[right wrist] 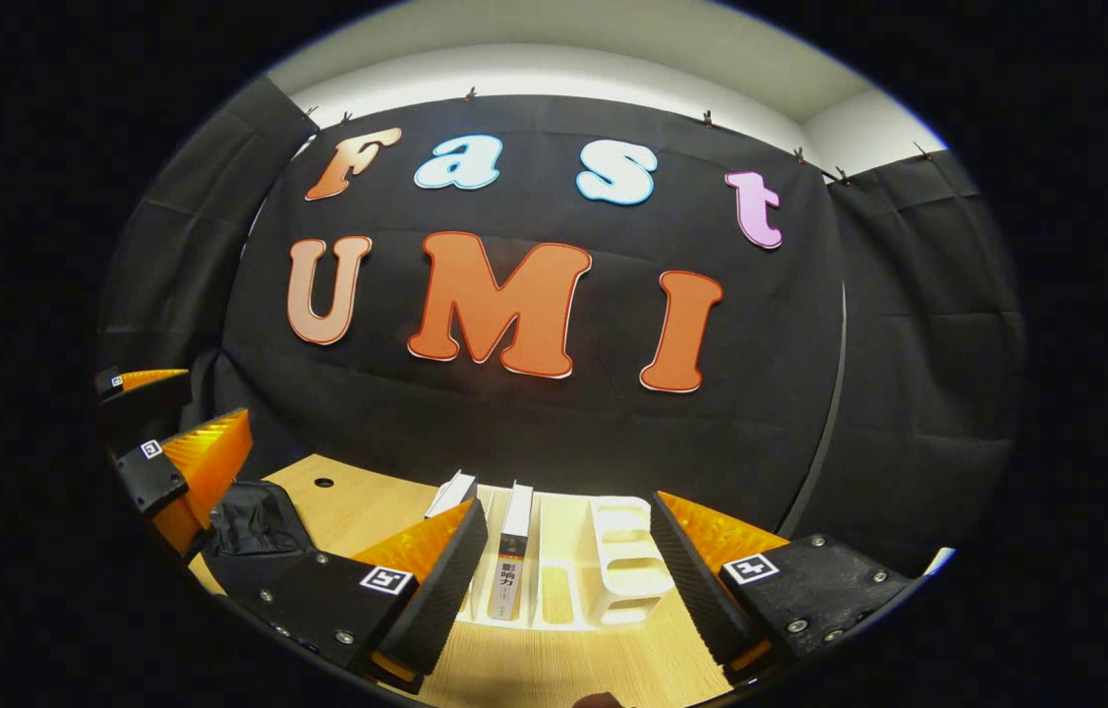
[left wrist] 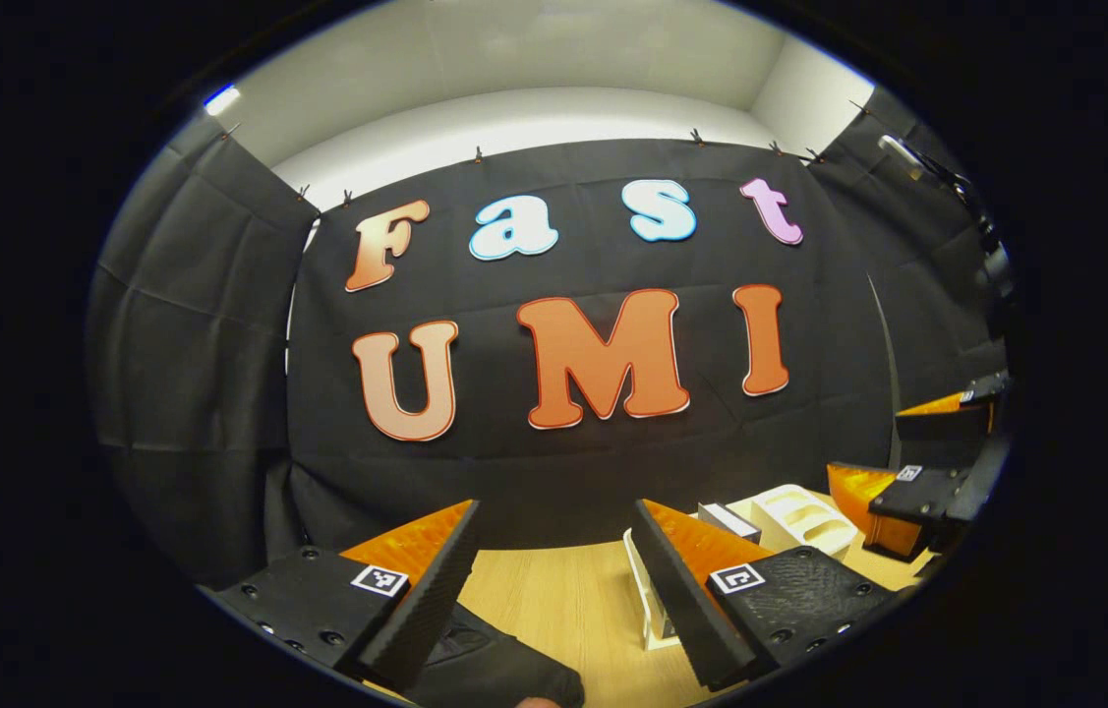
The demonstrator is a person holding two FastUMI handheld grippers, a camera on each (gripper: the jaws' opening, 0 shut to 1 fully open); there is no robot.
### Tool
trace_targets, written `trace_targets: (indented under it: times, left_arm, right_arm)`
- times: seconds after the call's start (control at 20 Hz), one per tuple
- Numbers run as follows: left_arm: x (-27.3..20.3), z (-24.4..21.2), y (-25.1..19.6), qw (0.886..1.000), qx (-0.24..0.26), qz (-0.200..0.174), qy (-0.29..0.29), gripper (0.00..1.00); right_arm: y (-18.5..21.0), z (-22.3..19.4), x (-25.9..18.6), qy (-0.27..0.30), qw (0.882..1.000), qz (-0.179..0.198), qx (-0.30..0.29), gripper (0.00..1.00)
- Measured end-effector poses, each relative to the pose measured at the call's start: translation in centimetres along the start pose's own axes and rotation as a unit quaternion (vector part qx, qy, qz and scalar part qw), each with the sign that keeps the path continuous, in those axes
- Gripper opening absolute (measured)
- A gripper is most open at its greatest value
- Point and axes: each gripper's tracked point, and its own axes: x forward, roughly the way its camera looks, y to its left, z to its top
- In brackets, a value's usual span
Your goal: Open the schoolbag, grab two books from the bookshelf and put them into the schoolbag.
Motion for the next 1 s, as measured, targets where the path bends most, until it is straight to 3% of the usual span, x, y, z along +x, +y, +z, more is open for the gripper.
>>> trace_targets:
  times: [0.3, 0.5, 0.7, 1.0]
  left_arm:
    - [0.0, -5.3, -0.3, 0.997, 0.068, -0.009, 0.047, 0.96]
    - [0.1, -10.7, -1.0, 0.985, 0.139, -0.008, 0.100, 0.96]
    - [-0.6, -17.3, -1.7, 0.964, 0.208, -0.008, 0.168, 0.96]
    - [-2.9, -26.1, -1.7, 0.920, 0.282, -0.012, 0.273, 0.96]
  right_arm:
    - [-1.3, -1.0, 1.7, 0.012, 1.000, -0.009, -0.020, 0.98]
    - [-2.5, -1.6, 3.7, 0.013, 1.000, -0.002, -0.014, 0.99]
    - [-4.0, -3.5, 6.1, 0.027, 1.000, 0.007, -0.009, 0.98]
    - [-6.0, -6.8, 9.2, 0.058, 0.998, 0.014, 0.009, 0.98]
